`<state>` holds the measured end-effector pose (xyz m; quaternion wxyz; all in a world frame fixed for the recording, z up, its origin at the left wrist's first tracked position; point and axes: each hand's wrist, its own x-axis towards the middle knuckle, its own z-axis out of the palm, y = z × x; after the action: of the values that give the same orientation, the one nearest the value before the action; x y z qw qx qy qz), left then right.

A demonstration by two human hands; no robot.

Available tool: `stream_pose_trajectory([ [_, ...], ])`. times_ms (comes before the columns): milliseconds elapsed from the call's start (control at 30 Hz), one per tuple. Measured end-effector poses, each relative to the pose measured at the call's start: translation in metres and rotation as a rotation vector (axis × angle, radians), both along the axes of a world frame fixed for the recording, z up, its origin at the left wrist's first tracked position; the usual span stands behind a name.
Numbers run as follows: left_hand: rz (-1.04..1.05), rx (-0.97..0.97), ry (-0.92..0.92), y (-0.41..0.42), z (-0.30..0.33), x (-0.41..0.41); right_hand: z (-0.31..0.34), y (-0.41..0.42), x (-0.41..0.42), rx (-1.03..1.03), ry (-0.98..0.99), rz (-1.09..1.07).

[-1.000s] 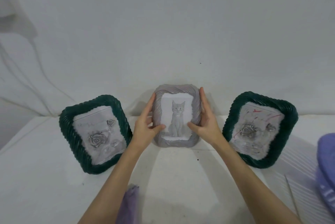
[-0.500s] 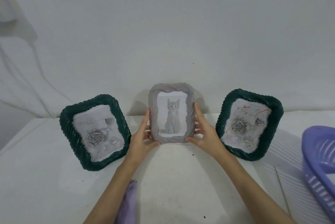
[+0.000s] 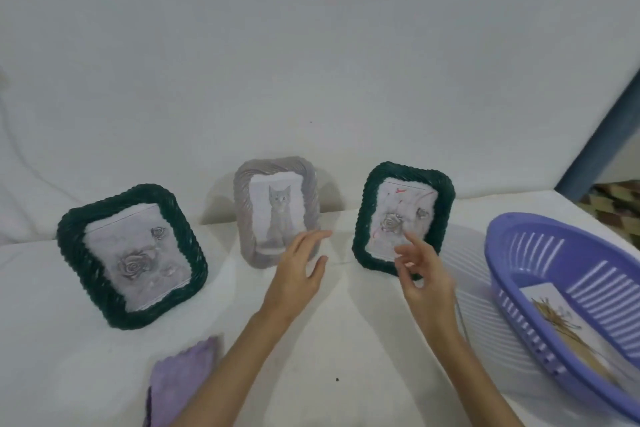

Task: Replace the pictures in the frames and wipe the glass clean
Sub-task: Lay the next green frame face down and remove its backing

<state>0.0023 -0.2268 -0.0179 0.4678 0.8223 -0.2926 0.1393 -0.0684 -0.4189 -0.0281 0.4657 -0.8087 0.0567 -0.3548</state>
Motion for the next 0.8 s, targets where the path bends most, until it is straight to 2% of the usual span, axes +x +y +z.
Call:
stream_pose_trajectory([
  [100,-0.070,-0.023,0.113,-0.041,0.002,0.000,0.009,-0.021,-0.011,-0.078,-0.060,-0.183],
  [200,-0.055,-0.094,0.314,-0.069,0.011,0.003,0.019,-0.031,-0.009,-0.034,0.014,-0.268],
  [367,-0.155,-0.133,0.508,-0.083,0.012,0.007,0.024,-0.038,-0.001,0.069,0.230,-0.075],
  [533,-0.109,-0.215,0.537,-0.071,0.010,-0.007,0.029,-0.042,-0.012,0.120,0.267,0.046],
  [633,-0.159,-0.315,0.565,-0.048,0.015,-0.019,0.032,-0.040,-0.020,0.112,0.293,0.099],
  [800,-0.177,-0.342,0.565,0.006,0.032,-0.047,0.030,-0.024,-0.027,0.179,0.290,0.268],
])
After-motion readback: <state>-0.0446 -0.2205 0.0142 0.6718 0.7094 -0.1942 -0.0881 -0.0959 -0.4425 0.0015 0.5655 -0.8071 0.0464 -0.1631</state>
